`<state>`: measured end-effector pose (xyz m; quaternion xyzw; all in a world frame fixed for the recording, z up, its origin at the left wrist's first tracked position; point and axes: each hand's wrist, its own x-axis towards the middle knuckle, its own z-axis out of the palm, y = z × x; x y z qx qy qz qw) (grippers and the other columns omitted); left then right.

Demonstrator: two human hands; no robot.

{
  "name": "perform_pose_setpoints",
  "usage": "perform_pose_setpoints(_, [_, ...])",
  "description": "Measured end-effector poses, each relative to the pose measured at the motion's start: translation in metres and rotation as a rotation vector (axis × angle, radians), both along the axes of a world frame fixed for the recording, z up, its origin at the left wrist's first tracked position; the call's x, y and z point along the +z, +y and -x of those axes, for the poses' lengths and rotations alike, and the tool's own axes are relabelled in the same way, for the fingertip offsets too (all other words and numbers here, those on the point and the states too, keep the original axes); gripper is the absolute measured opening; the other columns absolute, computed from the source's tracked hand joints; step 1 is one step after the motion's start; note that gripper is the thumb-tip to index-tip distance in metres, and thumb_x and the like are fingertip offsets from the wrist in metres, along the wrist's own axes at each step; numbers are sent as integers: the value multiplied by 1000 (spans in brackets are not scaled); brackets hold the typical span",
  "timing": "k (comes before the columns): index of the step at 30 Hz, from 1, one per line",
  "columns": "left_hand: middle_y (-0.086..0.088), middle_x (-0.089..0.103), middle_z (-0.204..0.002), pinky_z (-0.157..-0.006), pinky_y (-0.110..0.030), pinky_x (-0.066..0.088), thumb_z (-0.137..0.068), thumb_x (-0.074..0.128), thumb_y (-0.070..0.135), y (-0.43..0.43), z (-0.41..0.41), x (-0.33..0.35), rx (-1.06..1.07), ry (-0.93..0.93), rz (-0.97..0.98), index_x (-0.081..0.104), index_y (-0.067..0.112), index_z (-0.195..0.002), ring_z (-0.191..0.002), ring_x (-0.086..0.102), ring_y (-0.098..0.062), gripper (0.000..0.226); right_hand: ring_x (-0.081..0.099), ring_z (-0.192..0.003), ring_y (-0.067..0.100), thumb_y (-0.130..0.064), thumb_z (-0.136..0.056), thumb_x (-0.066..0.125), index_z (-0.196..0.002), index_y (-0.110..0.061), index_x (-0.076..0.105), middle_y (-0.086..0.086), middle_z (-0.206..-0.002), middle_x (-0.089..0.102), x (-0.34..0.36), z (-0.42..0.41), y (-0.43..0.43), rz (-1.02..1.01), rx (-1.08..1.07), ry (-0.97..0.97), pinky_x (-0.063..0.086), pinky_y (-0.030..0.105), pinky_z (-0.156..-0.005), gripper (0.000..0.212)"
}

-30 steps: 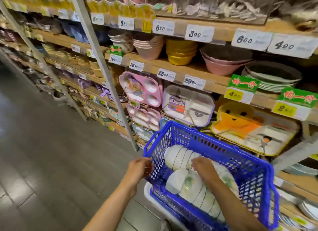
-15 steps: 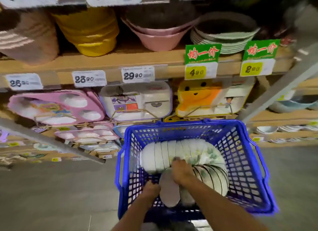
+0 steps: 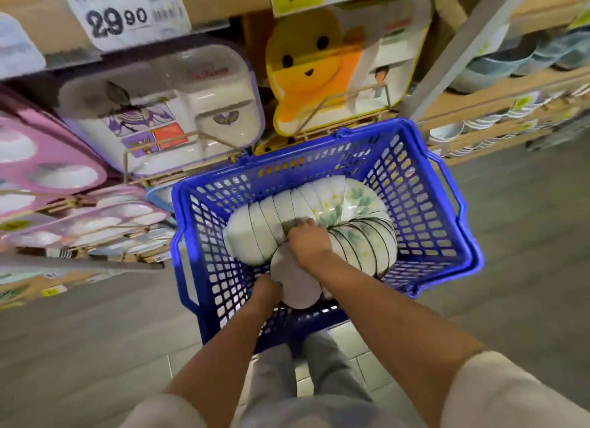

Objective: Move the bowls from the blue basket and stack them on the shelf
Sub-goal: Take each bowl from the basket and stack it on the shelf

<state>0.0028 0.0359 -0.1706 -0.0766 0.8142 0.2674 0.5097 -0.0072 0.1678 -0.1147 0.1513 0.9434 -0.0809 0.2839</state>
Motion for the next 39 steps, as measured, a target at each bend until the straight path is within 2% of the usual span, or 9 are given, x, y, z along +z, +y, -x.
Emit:
perform_pose_setpoints(5, [-25, 61, -123, -86, -37, 46, -94, 46, 3, -9, 14, 29, -32, 138, 75, 59, -6, -120, -113, 58, -38, 31, 48, -125, 32, -13, -95, 48, -129, -16, 61, 13, -133, 55, 14, 2, 10, 93, 13, 31, 41, 43, -103, 36])
perform_pose_setpoints(10, [-25, 59, -127, -86, -37, 56, -97, 42, 5, -16, 30, 77, 87, 147, 63, 52, -8, -129, -111, 61, -37, 35, 59, -96, 15, -10, -99, 44, -133, -20, 59, 4, -144, 51, 50, 3, 16, 647, -298, 192, 43, 28, -94, 39])
perform_pose_setpoints(13, [-25, 59, -126, -67, -34, 61, -96, 43, 2, -18, 40, 112, 217, 154, -16, 51, -5, -130, -96, 67, -34, 35, 55, -116, 18, -4, -99, 48, -133, -11, 59, 7, -141, 54, 78, 0, 21, 992, -593, 304, 41, 21, -90, 37])
perform_pose_setpoints(17, [-18, 67, -91, -48, -27, 54, -95, 42, 0, -15, 48, 163, 279, 166, -115, 59, -1, -102, -77, 70, -28, 19, 59, -109, 26, -1, -95, 49, -133, -12, 58, 9, -127, 60, 116, -4, 27, 1333, -772, 360, 51, 31, -87, 40])
perform_pose_setpoints(22, [-22, 63, -86, -62, -39, 62, -94, 44, -5, -7, 55, 217, 383, 199, -311, 55, -3, -89, -75, 68, -32, 12, 57, -107, 30, 1, -90, 46, -128, -14, 62, 13, -126, 60, 159, -2, 37, 1410, -829, 511, 51, 37, -86, 43])
perform_pose_setpoints(28, [-12, 63, -68, -44, -26, 54, -97, 50, 12, 6, 57, 265, 394, 444, -480, 61, -1, -96, -49, 63, -15, 17, 60, -99, 32, -19, -75, 50, -102, -31, 71, 7, -114, 64, 227, -6, 53, 1468, -914, 610, 51, 41, -78, 36])
perform_pose_setpoints(31, [-11, 63, -99, -54, -27, 56, -99, 48, 24, 20, 55, 290, 412, 558, -604, 62, 7, -104, -77, 63, -18, 22, 61, -100, 35, -14, -85, 46, -110, -25, 68, 8, -115, 65, 259, -11, 65, 1531, -938, 702, 53, 50, -83, 35])
perform_pose_setpoints(34, [-4, 59, -112, -84, -43, 51, -99, 44, 32, 41, 52, 318, 409, 644, -770, 58, 23, -103, -100, 56, -21, 17, 62, -103, 34, -10, -88, 45, -116, -18, 66, 10, -117, 66, 290, -17, 72, 1577, -947, 802, 55, 49, -84, 36])
perform_pose_setpoints(39, [-7, 65, -125, -89, -41, 50, -90, 45, 36, 77, 46, 369, 486, 461, -1163, 58, 15, -129, -111, 62, -26, 46, 67, -96, 31, -9, -87, 46, -105, -18, 73, 11, -104, 74, 331, -40, 80, 1608, -1106, 974, 56, 44, -81, 34])
